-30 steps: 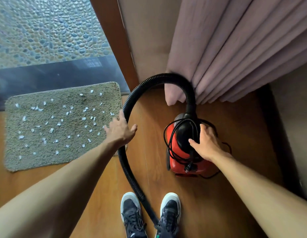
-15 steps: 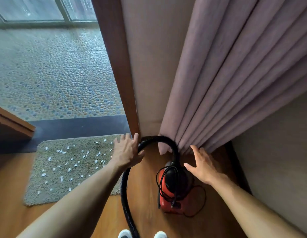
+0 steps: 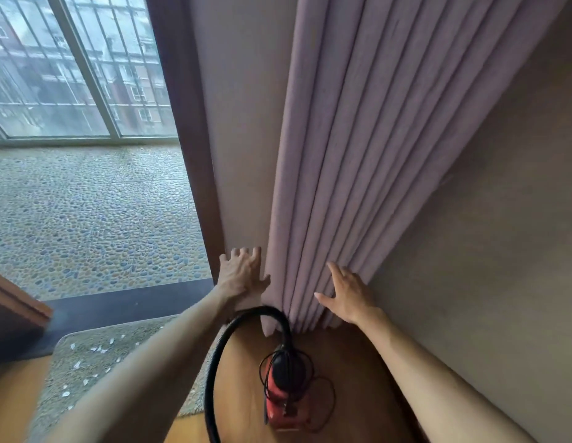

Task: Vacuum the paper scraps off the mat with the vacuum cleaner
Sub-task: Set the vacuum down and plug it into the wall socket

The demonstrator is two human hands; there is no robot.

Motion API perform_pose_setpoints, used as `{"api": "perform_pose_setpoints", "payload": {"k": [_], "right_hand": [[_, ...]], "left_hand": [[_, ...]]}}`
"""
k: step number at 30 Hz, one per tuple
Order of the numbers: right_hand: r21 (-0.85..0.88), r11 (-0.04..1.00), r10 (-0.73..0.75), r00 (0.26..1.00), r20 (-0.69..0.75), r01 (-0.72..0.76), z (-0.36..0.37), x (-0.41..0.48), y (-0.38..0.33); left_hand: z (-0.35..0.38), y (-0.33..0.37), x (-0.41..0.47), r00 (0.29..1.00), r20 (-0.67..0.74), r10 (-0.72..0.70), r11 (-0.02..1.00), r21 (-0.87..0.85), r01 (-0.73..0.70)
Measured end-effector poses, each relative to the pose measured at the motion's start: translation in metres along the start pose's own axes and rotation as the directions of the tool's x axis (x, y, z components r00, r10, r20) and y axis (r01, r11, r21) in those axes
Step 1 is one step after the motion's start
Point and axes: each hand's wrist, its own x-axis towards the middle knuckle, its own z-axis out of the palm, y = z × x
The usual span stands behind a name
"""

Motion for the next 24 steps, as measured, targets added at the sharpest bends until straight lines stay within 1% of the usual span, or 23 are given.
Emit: {"api": "perform_pose_setpoints", "payload": {"k": [7,10,13,19,24], "right_hand": [[0.012,0.999,0.042,0.997,-0.07,-0.041,-0.045,-0.036,0.015],[0.007,0.996,0.091,0.992,-0.089,-0.091,-0.055,-0.045,0.02],[0.008,0.989,0.145,0.986,-0.077,-0.144,-0.057,-0.051,0.022],[0.012,0.962,0.271,0.958,-0.096,-0.271,-0.054,-0.052,0.006],[0.035,0.906,0.424,0.902,-0.087,-0.422,-0.033,-0.057,-0.019]], "left_hand": [[-0.049,0.03,-0.012,0.992,-0.031,0.125,0.989,0.088,-0.122],[-0.054,0.037,-0.009,0.983,-0.036,0.182,0.98,0.092,-0.178],[-0.053,0.042,-0.003,0.969,-0.02,0.246,0.966,0.083,-0.244],[-0.049,0.038,0.021,0.915,0.032,0.403,0.911,0.085,-0.404],[-0.045,0.018,0.049,0.852,0.059,0.52,0.845,0.113,-0.523]]}}
